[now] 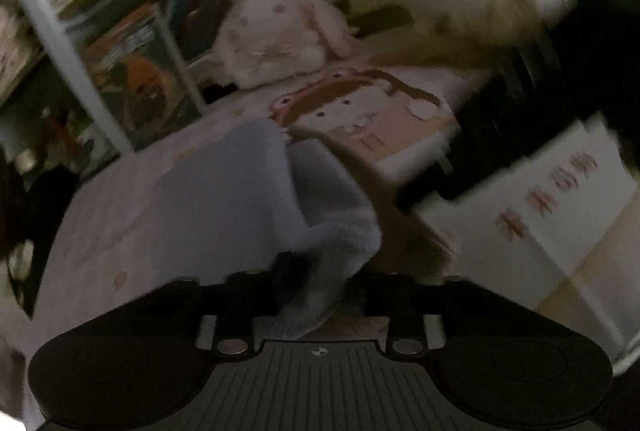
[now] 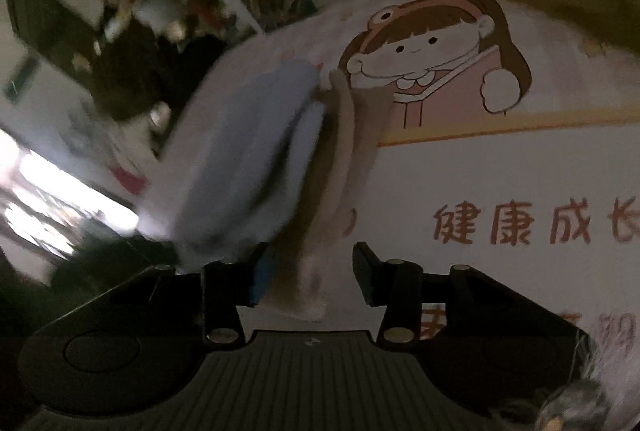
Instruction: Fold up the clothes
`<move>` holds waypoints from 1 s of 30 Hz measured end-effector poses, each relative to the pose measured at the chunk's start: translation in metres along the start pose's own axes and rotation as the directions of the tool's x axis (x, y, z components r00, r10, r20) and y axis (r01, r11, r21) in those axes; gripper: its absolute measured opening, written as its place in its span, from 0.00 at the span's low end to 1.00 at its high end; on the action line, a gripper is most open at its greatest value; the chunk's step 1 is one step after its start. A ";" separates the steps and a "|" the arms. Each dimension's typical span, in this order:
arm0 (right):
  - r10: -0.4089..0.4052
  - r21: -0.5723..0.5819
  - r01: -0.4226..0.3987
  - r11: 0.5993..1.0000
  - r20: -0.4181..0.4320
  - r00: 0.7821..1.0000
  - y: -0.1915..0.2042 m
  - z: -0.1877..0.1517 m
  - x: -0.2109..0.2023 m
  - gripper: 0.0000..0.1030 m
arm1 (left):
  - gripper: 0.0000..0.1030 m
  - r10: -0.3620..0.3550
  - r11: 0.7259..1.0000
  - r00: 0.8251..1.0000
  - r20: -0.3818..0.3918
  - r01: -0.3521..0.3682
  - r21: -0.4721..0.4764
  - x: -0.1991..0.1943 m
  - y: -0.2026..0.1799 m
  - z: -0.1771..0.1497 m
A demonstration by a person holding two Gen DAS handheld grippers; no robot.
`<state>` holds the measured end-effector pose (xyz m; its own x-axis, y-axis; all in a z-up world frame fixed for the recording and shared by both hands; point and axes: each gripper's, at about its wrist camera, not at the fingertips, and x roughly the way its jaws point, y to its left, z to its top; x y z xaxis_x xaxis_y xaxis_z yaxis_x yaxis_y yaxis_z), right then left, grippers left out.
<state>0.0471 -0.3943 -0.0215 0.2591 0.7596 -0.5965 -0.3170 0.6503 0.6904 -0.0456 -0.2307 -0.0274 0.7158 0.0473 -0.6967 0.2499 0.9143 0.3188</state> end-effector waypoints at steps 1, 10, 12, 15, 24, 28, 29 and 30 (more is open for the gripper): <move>0.036 0.032 -0.036 0.999 0.006 0.999 -0.002 0.003 -0.002 0.55 | 0.57 -0.020 1.000 1.000 0.004 0.020 0.013 0.000 -0.005 -0.002; 0.105 0.073 -0.101 0.992 -0.042 0.994 0.012 0.041 0.041 0.66 | 0.62 -0.116 0.970 0.985 0.130 0.140 -0.200 -0.051 0.038 -0.007; 0.077 0.069 -0.072 0.995 -0.060 0.995 0.014 0.050 0.059 0.66 | 0.62 -0.073 0.942 0.984 0.163 0.121 -0.313 -0.060 0.061 -0.014; 0.068 0.067 -0.063 0.996 -0.089 0.994 0.018 0.061 0.080 0.66 | 0.61 0.028 0.905 0.992 0.123 0.027 -0.425 -0.052 0.085 -0.025; 0.105 -0.251 -0.093 0.964 0.033 0.994 0.067 0.054 0.067 0.17 | 0.51 0.045 0.929 0.999 -0.001 -0.042 -0.367 -0.016 0.073 -0.042; 0.093 -0.436 -0.039 0.899 0.104 0.990 0.083 0.037 0.047 0.17 | 0.52 0.018 0.943 1.000 -0.017 -0.023 -0.333 -0.012 0.068 -0.040; 0.008 -0.420 0.040 0.907 0.113 0.994 0.077 0.036 0.053 0.17 | 0.52 0.014 0.948 1.000 -0.022 -0.020 -0.318 -0.009 0.066 -0.039; -0.077 -0.363 0.104 0.926 0.089 0.993 0.065 0.039 0.064 0.18 | 0.54 0.006 0.953 1.000 -0.019 -0.012 -0.304 -0.008 0.064 -0.038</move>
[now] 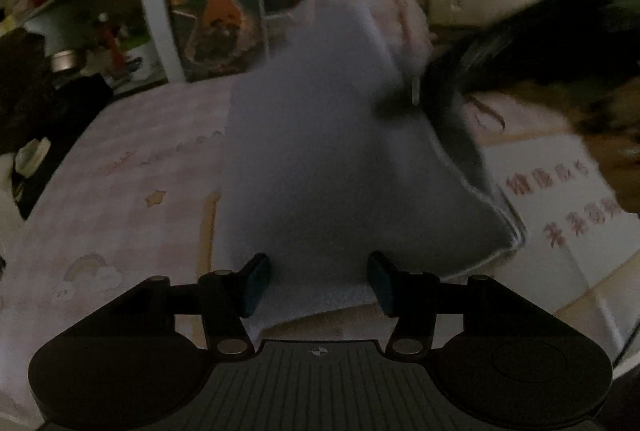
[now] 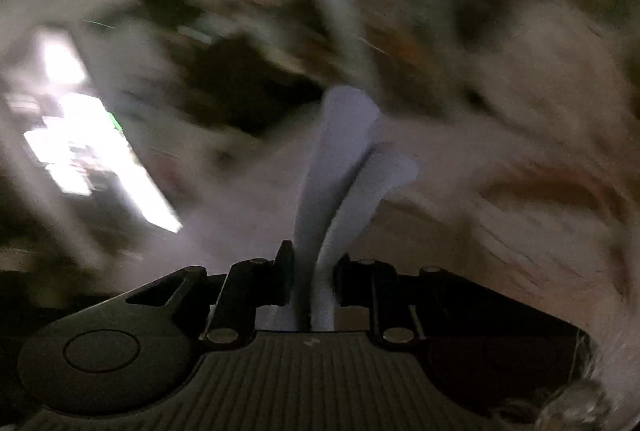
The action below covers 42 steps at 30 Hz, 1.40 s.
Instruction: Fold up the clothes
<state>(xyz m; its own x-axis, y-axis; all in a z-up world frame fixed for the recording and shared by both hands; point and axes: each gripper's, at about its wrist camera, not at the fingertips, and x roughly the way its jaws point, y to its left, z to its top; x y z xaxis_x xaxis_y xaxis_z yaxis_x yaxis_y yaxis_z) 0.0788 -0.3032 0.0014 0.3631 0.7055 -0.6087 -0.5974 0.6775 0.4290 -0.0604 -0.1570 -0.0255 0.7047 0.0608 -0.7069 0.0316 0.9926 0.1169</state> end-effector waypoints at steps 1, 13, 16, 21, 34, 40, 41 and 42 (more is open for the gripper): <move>-0.054 0.090 0.061 0.994 -0.080 0.995 -0.017 -0.002 0.015 0.22 | 0.55 -0.008 1.000 1.000 0.001 0.008 0.012 -0.001 -0.001 0.001; 0.118 0.322 -0.070 0.944 -0.133 0.984 -0.039 -0.007 0.017 0.52 | 0.52 0.020 0.984 0.997 0.071 -0.007 -0.177 -0.012 0.043 0.023; 0.068 0.261 -0.029 0.965 -0.140 0.988 -0.028 -0.008 0.012 0.18 | 0.52 0.013 0.988 0.999 0.033 -0.008 -0.152 0.005 0.036 0.023; -0.053 0.062 0.055 0.997 -0.036 0.998 0.001 -0.007 -0.023 0.15 | 0.52 -0.004 0.995 1.000 -0.010 0.003 -0.098 0.015 0.020 0.017; -0.092 0.249 0.108 0.962 -0.073 0.993 -0.043 -0.022 -0.036 0.71 | 0.69 -0.097 0.923 0.995 -0.006 0.087 -0.374 0.022 0.074 0.021; -0.029 0.356 0.087 0.930 -0.167 0.986 -0.052 -0.038 -0.021 0.71 | 0.69 -0.192 0.887 0.981 -0.016 0.167 -0.431 0.044 0.076 0.020; -0.010 0.369 0.074 0.926 -0.172 0.985 -0.051 -0.040 -0.018 0.71 | 0.69 -0.210 0.872 0.978 -0.016 0.180 -0.455 0.048 0.078 0.019; -0.002 0.374 0.068 0.925 -0.174 0.985 -0.049 -0.041 -0.017 0.71 | 0.69 -0.225 0.855 0.974 -0.013 0.191 -0.482 0.052 0.079 0.018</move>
<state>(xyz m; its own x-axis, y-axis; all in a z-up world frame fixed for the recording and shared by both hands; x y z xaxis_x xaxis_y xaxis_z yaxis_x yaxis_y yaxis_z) 0.0722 -0.3569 -0.0369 0.2341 0.6572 -0.7164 -0.2608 0.7523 0.6050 -0.0087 -0.0770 -0.0407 0.6701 -0.1624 -0.7243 -0.1802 0.9110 -0.3710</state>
